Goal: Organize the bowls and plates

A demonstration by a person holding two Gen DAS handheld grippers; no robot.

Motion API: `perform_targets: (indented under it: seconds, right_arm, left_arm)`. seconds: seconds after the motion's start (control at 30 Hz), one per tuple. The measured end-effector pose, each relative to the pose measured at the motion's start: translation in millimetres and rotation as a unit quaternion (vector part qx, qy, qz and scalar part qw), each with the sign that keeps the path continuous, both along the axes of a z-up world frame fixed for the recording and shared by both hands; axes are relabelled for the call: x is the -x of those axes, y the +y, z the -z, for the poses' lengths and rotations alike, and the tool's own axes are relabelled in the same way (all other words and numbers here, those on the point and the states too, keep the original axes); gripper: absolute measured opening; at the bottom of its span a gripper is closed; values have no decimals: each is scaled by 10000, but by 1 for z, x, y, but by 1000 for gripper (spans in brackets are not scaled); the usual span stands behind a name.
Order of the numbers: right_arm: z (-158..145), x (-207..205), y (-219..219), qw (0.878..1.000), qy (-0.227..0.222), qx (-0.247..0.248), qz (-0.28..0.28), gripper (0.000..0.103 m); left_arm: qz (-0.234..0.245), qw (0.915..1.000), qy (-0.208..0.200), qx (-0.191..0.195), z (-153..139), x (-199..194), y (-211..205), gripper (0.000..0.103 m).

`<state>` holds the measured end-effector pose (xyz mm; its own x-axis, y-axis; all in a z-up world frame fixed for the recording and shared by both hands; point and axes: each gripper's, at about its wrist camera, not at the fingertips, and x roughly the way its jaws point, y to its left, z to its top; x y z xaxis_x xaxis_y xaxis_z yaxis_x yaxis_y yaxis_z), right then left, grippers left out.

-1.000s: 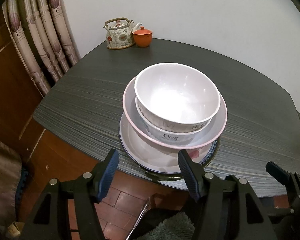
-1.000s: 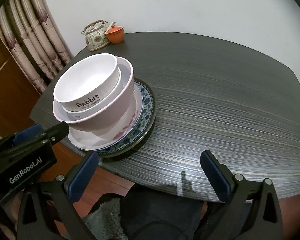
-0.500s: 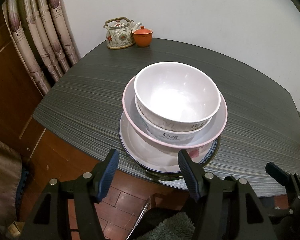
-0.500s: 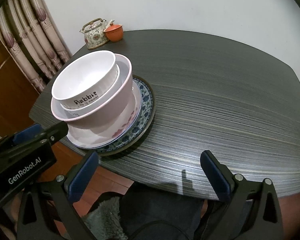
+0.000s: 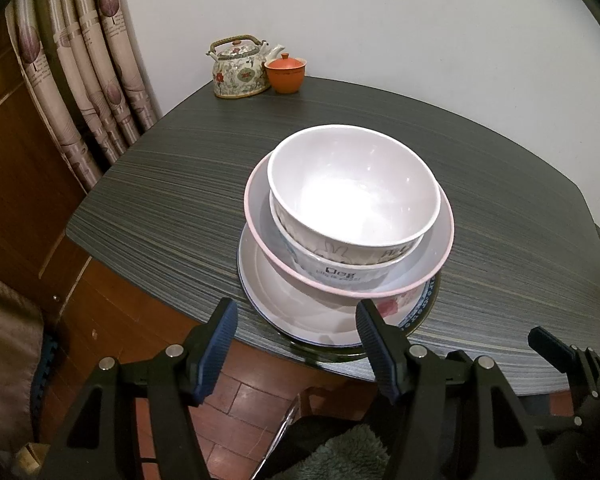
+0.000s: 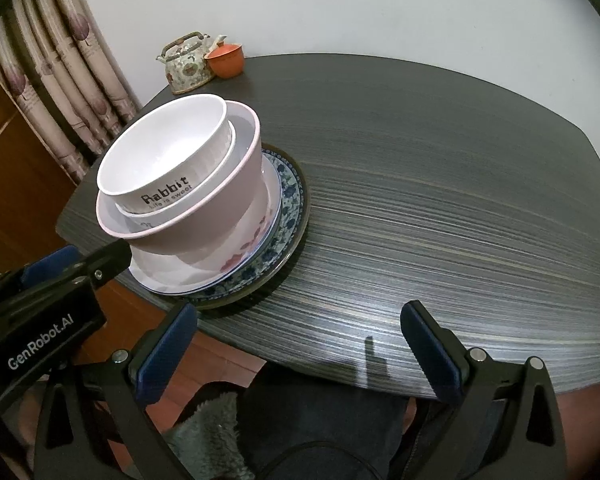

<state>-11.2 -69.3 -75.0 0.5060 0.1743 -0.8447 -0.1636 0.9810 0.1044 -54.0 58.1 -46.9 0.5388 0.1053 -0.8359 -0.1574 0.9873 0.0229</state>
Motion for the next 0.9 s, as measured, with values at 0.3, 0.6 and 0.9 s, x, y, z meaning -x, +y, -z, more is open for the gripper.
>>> perform_targets:
  seconds: [0.3, 0.6, 0.9]
  right_arm:
    - [0, -1, 0, 10000, 14, 15, -9, 101]
    - [1, 0, 1, 10000, 43, 15, -25, 101]
    - [2, 1, 1, 10000, 53, 16, -19, 101]
  left_arm:
    - [-40, 10000, 1, 30, -1, -2, 0, 63]
    - [-53, 10000, -4, 51, -1, -1, 1, 63]
    - [-37, 9999, -92, 61, -3, 4, -2, 63]
